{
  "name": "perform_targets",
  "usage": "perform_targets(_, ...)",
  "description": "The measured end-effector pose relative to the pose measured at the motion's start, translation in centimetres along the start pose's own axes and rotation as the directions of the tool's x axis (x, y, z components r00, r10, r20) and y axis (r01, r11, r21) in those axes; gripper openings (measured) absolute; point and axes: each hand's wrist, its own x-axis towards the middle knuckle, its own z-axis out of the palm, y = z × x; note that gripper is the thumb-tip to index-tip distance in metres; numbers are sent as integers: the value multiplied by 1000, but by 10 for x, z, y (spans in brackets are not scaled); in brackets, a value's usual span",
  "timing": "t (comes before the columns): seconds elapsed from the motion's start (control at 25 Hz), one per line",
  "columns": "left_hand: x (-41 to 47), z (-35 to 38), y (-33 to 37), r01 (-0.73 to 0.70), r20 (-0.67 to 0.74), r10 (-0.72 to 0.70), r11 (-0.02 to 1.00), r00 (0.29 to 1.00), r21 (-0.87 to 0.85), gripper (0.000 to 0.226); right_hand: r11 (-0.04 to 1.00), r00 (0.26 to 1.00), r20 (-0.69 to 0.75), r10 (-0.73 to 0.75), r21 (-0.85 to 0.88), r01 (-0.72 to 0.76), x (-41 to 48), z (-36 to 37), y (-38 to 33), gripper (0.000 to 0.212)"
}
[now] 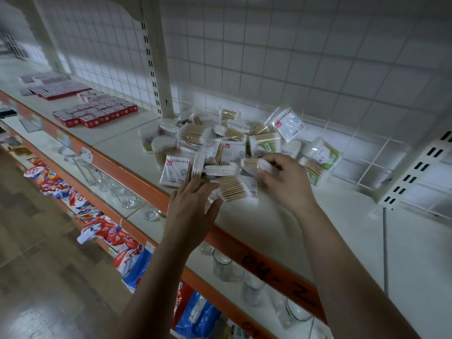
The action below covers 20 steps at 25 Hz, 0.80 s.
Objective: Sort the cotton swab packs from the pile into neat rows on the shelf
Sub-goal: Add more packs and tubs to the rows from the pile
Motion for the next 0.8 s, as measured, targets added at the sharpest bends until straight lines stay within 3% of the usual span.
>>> perform_targets(0.36, 6, 12, -2, 3, 101, -4, 1000, 995, 18, 57, 994, 986, -130, 104, -30, -109, -17, -37, 11, 15)
perform_targets(0.8, 14, 10, 6, -47, -16, 47, 998, 999, -38, 36, 977, 969, -142, 204, -31, -210, -41, -51, 24, 19)
